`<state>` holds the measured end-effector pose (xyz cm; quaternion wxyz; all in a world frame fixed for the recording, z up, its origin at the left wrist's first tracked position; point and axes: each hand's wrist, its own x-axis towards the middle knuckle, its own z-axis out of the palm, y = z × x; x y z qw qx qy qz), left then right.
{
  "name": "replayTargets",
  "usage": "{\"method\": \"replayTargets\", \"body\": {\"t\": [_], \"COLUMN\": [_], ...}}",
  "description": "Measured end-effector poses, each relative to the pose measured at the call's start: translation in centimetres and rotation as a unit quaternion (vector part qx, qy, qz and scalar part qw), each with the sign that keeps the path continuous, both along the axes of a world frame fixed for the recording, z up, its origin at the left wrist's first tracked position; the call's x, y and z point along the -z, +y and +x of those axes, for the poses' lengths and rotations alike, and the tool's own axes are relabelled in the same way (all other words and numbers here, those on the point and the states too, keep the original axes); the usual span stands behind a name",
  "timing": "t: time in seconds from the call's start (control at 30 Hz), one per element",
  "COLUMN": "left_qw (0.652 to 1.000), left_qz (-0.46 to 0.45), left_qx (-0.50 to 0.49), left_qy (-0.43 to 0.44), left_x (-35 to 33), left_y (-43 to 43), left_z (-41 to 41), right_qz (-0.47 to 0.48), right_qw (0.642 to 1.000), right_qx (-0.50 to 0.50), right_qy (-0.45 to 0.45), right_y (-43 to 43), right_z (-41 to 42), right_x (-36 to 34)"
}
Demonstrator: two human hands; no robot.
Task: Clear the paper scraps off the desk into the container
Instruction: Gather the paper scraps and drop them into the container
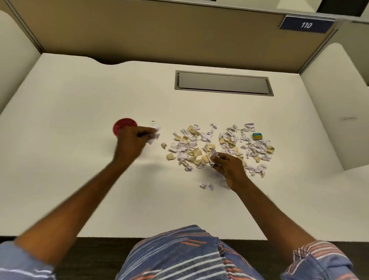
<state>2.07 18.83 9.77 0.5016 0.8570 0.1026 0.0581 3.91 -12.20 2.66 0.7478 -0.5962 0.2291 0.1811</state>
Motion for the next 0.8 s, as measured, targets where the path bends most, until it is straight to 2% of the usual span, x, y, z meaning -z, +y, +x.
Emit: {"method": "replayTargets", "body": {"t": [0.13, 0.33, 0.53, 0.7, 0.8], "left_qw": [0.984, 0.952, 0.933, 0.937, 0.945], "left_qz": [0.157, 0.228, 0.29, 0.282, 0.266], "left_qx": [-0.009, 0.04, 0.047, 0.042, 0.039], "left_qy": [0.082, 0.202, 0.209, 0.204, 0.185], "left_x": [-1.9, -1.9, -1.2, -1.4, -1.6], "left_y": [7.2, 9.7, 7.6, 8.0, 8.6], "left_z": [1.4, 5.5, 7.2, 7.3, 7.4], "right_qz": [0.011, 0.0, -0.026, -0.054, -0.1], "right_qw": [1.0, 1.0, 0.998, 0.99, 0.972], "right_qx": [-0.001, -0.026, -0.062, -0.126, -0.198], "right_qy": [0.008, 0.005, -0.018, -0.042, -0.083], "right_y": [1.4, 3.5, 6.0, 9.6, 13.2], "right_z": [0.1, -0.2, 0.8, 2.2, 3.4], "right_x": [0.6, 0.0, -1.8, -3.7, -5.0]}}
